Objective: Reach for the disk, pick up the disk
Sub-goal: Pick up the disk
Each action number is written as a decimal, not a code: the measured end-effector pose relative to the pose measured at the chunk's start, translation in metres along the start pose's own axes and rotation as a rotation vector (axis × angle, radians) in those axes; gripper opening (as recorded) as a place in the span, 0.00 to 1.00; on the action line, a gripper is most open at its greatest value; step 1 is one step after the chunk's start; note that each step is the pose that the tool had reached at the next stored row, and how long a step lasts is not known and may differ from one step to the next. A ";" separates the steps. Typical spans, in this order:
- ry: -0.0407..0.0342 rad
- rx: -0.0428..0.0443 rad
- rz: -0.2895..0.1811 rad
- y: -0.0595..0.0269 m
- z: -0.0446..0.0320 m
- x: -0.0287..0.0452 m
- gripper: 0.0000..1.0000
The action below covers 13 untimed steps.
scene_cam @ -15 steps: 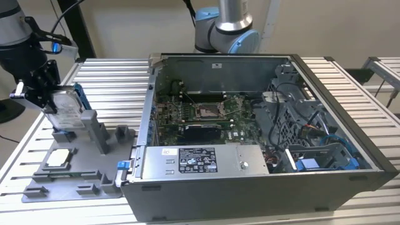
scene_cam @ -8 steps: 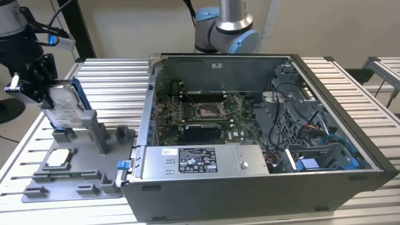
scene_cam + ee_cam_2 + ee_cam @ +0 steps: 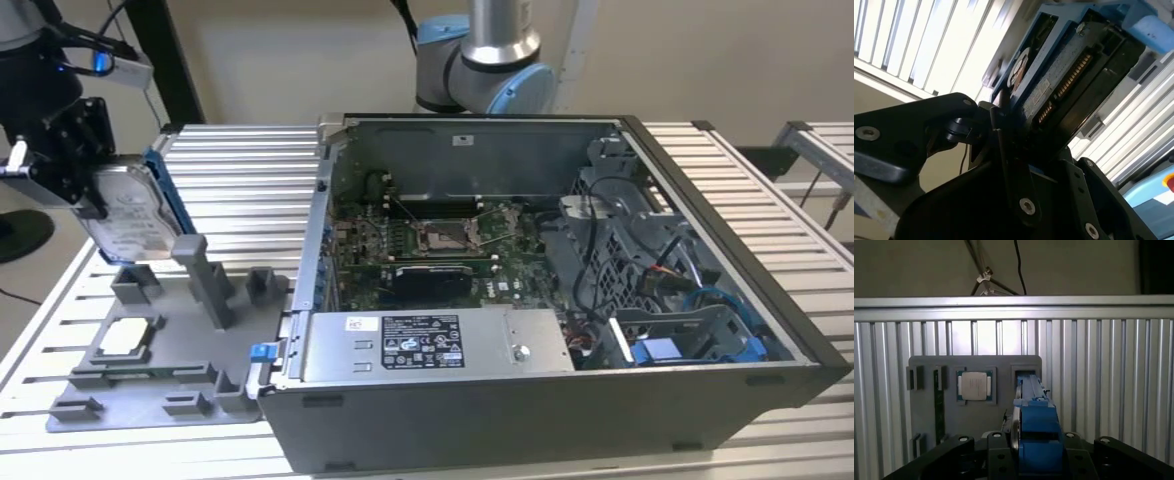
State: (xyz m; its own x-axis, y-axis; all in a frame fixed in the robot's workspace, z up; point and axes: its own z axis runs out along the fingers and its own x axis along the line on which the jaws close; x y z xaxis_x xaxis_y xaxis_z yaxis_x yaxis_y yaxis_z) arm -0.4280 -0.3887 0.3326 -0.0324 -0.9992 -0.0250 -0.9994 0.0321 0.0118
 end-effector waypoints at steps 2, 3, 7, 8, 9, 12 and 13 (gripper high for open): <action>0.0000 -0.0001 0.000 0.0001 -0.0049 -0.0001 0.00; 0.0000 0.0000 0.000 0.0001 -0.0072 -0.0002 0.00; 0.0002 -0.0001 0.000 0.0001 -0.0156 -0.0004 0.00; 0.0001 -0.0001 0.000 0.0002 -0.0169 -0.0005 0.00; 0.0001 -0.0001 0.000 0.0002 -0.0188 -0.0005 0.00; 0.0001 0.0000 0.000 0.0003 -0.0239 -0.0007 0.00; 0.0001 0.0000 0.000 0.0003 -0.0256 -0.0007 0.00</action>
State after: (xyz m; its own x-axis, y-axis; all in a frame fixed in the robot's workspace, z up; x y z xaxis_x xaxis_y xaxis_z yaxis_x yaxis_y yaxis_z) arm -0.4280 -0.3887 0.3582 -0.0324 -0.9992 -0.0249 -0.9994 0.0321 0.0118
